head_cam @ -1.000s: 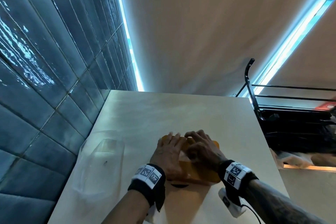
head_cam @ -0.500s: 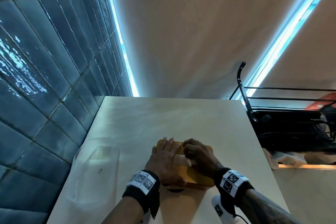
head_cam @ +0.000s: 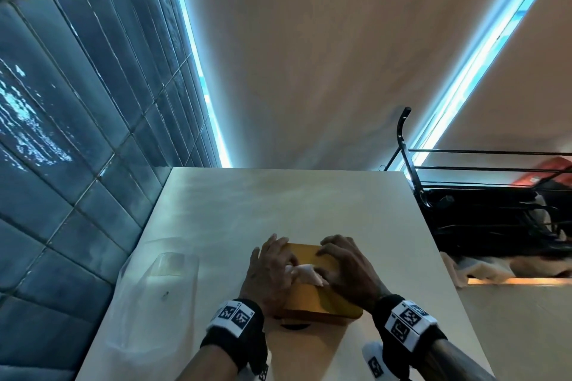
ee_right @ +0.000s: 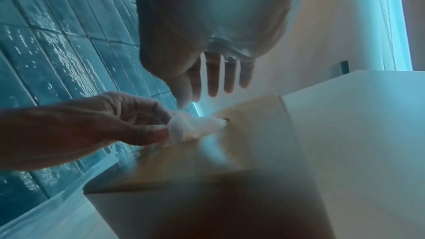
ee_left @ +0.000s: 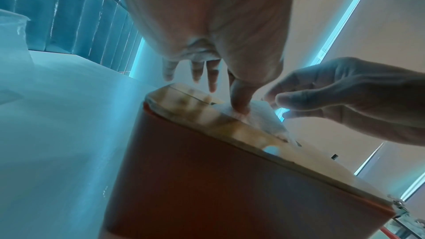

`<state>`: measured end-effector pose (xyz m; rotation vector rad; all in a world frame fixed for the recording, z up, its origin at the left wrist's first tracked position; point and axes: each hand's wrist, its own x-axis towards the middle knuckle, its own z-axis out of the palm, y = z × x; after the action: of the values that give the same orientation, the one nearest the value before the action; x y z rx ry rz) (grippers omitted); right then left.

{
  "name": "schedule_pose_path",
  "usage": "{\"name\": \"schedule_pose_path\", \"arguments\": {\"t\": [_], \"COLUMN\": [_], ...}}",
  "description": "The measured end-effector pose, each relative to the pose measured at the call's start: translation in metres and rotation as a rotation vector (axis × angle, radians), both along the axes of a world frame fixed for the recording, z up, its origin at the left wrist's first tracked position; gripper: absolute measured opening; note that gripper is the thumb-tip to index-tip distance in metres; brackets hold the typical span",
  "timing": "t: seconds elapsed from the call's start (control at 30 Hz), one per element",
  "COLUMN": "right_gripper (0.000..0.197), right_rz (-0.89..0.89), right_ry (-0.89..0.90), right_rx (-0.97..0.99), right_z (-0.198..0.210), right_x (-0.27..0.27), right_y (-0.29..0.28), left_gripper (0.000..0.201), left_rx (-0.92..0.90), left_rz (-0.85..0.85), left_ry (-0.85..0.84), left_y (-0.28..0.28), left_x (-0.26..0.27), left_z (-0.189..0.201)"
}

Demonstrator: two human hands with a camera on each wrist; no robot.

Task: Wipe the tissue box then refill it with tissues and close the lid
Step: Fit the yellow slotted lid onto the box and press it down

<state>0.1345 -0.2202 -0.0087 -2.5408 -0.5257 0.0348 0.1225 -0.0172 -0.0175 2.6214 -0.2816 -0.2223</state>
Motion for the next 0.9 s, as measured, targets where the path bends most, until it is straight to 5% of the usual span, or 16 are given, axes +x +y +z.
{"name": "schedule_pose_path", "arguments": {"t": [0.43, 0.9], "right_gripper": [0.013, 0.030], "right_rz": [-0.003, 0.005], "right_ry": [0.052, 0.057], "right_rx": [-0.115, -0.089], "right_z": [0.007, 0.010], "right_x": [-0.005, -0.011], "right_y": [0.006, 0.015], "left_gripper": [0.017, 0.026], "left_rx": [-0.044, -0.051], "left_rz": [0.042, 0.073], "left_ry": [-0.135, -0.089], "left_y": [-0.009, -0.013], "left_x": [-0.004, -0.007], "left_z": [-0.004, -0.014]}}
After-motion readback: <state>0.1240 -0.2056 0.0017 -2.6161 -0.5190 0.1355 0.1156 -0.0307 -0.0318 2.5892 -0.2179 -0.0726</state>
